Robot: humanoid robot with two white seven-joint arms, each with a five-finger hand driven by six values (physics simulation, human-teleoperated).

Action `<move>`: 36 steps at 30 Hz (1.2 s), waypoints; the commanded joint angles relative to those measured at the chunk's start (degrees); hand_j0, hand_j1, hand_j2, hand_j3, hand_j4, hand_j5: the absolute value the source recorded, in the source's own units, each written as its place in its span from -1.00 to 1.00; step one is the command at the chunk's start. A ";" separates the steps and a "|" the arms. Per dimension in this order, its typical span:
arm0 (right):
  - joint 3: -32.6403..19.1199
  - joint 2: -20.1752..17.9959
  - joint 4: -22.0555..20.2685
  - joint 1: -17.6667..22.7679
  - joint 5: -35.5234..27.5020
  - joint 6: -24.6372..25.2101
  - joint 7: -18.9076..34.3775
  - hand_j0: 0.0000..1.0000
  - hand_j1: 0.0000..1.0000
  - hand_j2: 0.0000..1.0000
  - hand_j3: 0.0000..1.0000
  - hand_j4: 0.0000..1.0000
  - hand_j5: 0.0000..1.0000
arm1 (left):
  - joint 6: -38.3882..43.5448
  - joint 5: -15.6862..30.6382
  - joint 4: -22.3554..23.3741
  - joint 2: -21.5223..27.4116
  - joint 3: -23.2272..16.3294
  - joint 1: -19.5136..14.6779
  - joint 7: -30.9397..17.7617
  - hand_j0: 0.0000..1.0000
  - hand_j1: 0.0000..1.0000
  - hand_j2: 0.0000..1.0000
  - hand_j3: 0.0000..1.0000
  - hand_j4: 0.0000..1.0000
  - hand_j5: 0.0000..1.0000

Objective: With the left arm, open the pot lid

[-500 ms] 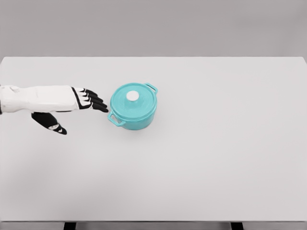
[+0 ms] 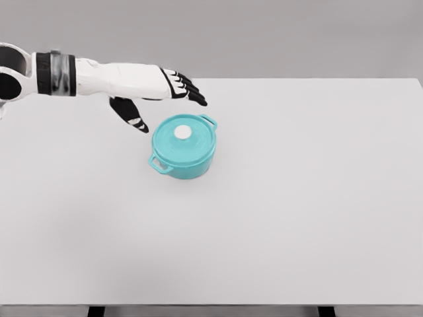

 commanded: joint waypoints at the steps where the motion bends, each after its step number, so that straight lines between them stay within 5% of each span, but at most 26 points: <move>1: -0.01 -0.01 0.00 0.00 0.02 -0.08 0.02 1.00 1.00 1.00 1.00 1.00 1.00 | 0.15 0.16 7.36 -5.18 -2.15 0.09 0.02 1.00 1.00 1.00 1.00 1.00 1.00; 6: -0.01 -0.01 0.00 0.00 0.02 0.01 0.02 1.00 1.00 1.00 1.00 1.00 1.00 | 0.15 -0.02 7.71 -5.80 -1.63 0.35 0.02 1.00 1.00 1.00 1.00 1.00 1.00; 10: -0.01 -0.01 0.00 0.00 0.02 0.01 0.02 1.00 1.00 1.00 1.00 1.00 1.00 | 0.15 -2.04 15.18 -8.78 -1.36 0.18 0.02 1.00 1.00 1.00 1.00 1.00 1.00; 16: -0.01 -0.01 0.00 0.00 0.02 -0.08 0.02 1.00 1.00 1.00 1.00 1.00 1.00 | 0.15 -6.34 19.58 -13.79 -1.19 1.14 0.02 1.00 1.00 1.00 1.00 1.00 1.00; 36: -0.01 -0.01 0.00 0.00 0.02 0.01 0.02 1.00 1.00 1.00 1.00 1.00 1.00 | 0.15 -5.82 15.80 -12.48 -3.47 0.44 0.02 1.00 1.00 1.00 1.00 1.00 1.00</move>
